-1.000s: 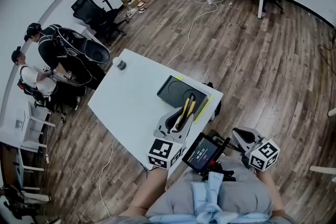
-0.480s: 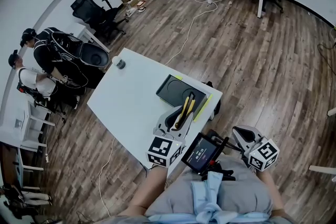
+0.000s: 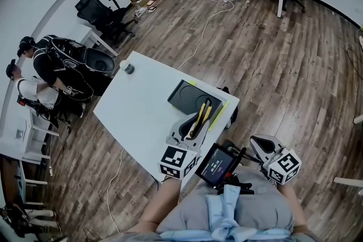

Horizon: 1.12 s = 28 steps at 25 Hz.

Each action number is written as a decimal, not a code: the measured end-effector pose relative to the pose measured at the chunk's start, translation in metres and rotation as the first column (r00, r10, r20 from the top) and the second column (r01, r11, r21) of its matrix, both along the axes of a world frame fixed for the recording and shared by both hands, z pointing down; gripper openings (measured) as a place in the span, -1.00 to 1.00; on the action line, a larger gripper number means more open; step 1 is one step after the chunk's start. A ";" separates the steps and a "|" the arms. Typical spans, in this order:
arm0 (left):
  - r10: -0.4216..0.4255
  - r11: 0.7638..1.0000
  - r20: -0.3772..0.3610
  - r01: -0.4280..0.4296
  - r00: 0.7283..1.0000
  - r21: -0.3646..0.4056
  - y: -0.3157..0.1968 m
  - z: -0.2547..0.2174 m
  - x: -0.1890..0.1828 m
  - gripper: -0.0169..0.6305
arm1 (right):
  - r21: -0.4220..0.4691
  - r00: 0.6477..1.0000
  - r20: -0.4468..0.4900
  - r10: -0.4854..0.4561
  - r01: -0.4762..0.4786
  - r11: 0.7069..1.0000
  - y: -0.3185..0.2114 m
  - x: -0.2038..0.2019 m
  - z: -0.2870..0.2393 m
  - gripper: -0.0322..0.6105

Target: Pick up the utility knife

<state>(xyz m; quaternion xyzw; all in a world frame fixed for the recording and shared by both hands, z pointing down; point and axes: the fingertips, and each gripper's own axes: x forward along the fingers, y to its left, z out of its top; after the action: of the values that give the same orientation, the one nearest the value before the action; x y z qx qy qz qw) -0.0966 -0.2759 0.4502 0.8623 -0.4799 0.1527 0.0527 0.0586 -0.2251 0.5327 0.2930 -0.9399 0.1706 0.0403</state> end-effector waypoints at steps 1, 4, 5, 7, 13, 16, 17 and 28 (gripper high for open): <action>0.001 1.000 0.000 -0.001 1.000 -0.001 -0.001 0.000 0.000 -0.55 | 0.000 1.000 0.001 0.001 -0.001 1.000 -0.001 0.000 -0.001 -0.81; 0.004 1.000 0.001 -0.004 1.000 -0.002 -0.002 -0.001 -0.001 -0.55 | 0.002 1.000 0.001 0.003 -0.003 1.000 -0.001 -0.002 -0.002 -0.81; 0.005 1.000 0.001 -0.005 1.000 -0.002 -0.002 -0.001 -0.001 -0.55 | 0.005 1.000 0.000 0.000 0.000 1.000 -0.001 -0.002 -0.003 -0.81; 0.005 1.000 0.000 -0.005 1.000 0.000 -0.003 -0.001 -0.001 -0.55 | 0.016 1.000 -0.002 -0.006 0.006 1.000 0.000 -0.003 -0.004 -0.82; 0.002 1.000 0.001 -0.002 1.000 0.002 -0.002 -0.002 -0.004 -0.55 | 0.041 1.000 -0.004 -0.015 0.016 0.999 0.002 -0.005 -0.010 -0.82; 0.002 1.000 0.002 -0.002 1.000 0.002 0.000 -0.001 -0.006 -0.55 | 0.038 1.000 0.000 -0.015 0.015 0.999 0.003 -0.006 -0.008 -0.82; 0.002 1.000 0.002 -0.002 1.000 0.002 0.001 -0.001 -0.006 -0.55 | 0.038 1.000 0.001 -0.014 0.014 0.999 0.003 -0.006 -0.008 -0.82; 0.004 1.000 0.008 -0.004 1.000 0.000 0.001 -0.004 -0.006 -0.55 | 0.037 1.000 0.001 -0.008 0.008 0.999 0.004 -0.005 -0.013 -0.82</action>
<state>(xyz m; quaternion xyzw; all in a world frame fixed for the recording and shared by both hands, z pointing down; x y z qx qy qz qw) -0.1027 -0.2746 0.4460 0.8627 -0.4784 0.1563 0.0502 0.0536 -0.2211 0.5199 0.2900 -0.9441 0.1531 0.0348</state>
